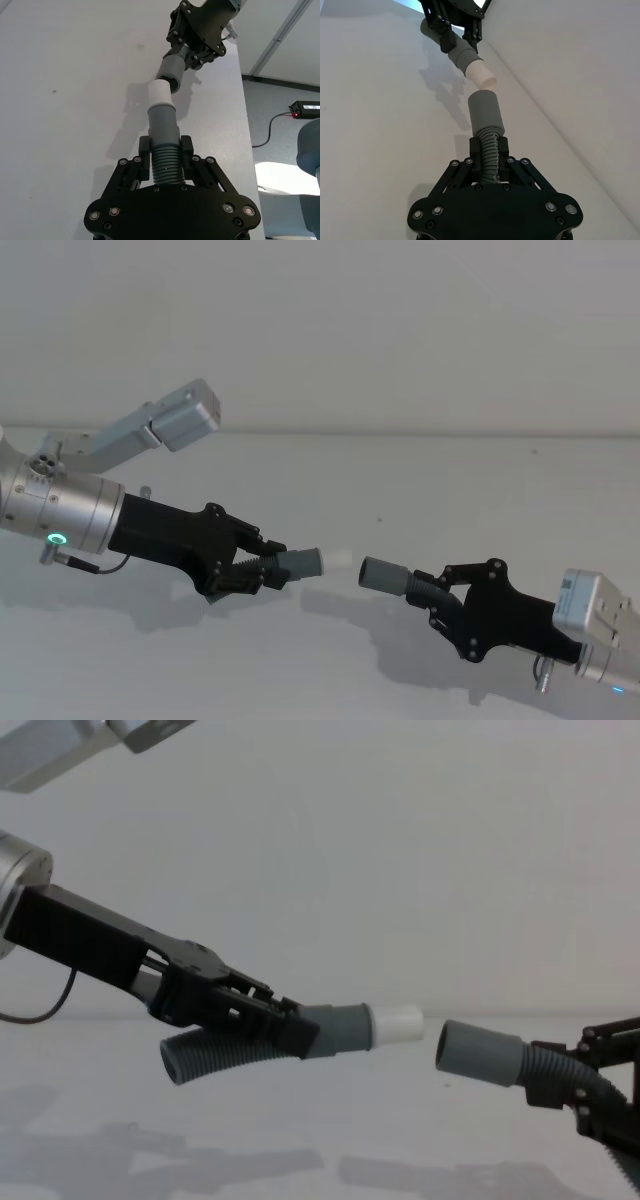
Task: Use both hands to pick up one end of the pipe from the table, align the ends, and insert them.
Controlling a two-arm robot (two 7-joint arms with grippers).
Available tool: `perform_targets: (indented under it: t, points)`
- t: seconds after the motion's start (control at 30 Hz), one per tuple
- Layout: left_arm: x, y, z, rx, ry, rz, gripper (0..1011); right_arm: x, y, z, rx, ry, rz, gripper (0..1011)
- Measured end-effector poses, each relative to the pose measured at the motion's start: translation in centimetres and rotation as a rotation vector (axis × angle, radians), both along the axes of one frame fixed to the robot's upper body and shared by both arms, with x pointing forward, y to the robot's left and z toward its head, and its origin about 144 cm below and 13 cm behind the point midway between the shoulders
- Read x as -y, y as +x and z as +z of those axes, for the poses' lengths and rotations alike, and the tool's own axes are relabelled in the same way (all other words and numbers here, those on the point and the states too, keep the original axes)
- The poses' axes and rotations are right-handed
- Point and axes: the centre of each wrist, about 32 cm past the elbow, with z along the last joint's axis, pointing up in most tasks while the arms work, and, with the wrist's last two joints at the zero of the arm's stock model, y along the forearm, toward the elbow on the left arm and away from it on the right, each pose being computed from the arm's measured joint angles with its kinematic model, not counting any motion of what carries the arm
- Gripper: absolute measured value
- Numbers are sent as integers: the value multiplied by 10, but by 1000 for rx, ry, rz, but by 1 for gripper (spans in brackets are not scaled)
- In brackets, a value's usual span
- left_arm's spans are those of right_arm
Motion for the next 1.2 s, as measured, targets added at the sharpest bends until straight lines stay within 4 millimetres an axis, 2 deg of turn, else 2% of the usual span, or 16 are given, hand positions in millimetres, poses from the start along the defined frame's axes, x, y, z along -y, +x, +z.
perform_targets:
  t: [1.2]
  points:
    - [1, 5, -2, -20, -1, -14, 341, -4, 2, 1, 4, 2, 10, 164]
